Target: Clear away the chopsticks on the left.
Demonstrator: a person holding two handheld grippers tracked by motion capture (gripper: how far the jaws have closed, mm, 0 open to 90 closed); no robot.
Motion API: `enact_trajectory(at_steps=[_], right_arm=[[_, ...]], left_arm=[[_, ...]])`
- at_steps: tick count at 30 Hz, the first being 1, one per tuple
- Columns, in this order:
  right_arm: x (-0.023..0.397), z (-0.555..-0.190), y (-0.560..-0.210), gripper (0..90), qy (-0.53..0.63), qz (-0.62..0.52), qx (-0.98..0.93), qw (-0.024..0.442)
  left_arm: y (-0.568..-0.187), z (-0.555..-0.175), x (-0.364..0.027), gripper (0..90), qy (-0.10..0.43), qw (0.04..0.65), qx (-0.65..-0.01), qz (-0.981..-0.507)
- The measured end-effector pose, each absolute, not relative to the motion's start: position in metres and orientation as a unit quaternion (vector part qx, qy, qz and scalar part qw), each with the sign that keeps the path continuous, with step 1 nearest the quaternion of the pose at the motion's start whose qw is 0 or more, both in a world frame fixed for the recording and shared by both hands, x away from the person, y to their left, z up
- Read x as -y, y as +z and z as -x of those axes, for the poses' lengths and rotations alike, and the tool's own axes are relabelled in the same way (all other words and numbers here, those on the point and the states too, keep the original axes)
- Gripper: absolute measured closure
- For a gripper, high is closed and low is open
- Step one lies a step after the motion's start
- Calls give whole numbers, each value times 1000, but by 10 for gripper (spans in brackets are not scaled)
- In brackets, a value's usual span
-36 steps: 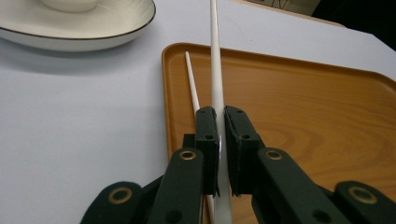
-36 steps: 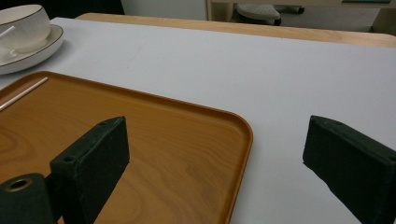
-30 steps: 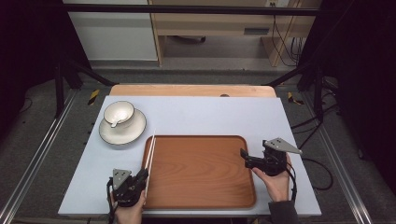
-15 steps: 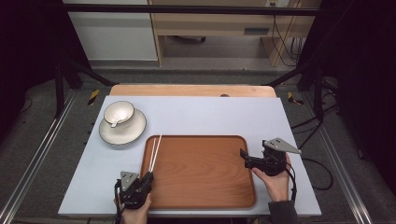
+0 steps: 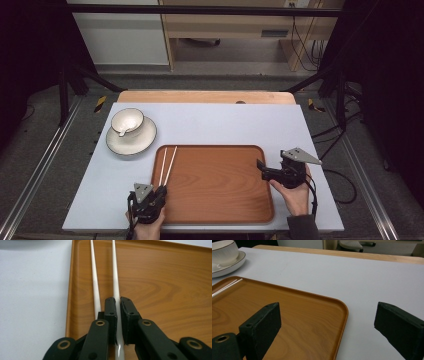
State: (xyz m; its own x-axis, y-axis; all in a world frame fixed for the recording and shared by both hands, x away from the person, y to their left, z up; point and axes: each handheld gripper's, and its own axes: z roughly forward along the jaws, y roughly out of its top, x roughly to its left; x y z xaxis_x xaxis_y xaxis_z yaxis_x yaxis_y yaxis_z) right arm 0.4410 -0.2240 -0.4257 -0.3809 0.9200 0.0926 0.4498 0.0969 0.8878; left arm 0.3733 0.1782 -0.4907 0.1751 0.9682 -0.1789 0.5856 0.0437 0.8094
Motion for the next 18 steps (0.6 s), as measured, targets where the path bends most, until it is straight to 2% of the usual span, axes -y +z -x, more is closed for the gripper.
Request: enact_trajectory(at_steps=[18], right_arm=[[224,-441,-426,72,457,-494,-694,257]], left_arm=[[-487,-375,-177,816,229,404,-589,-661]])
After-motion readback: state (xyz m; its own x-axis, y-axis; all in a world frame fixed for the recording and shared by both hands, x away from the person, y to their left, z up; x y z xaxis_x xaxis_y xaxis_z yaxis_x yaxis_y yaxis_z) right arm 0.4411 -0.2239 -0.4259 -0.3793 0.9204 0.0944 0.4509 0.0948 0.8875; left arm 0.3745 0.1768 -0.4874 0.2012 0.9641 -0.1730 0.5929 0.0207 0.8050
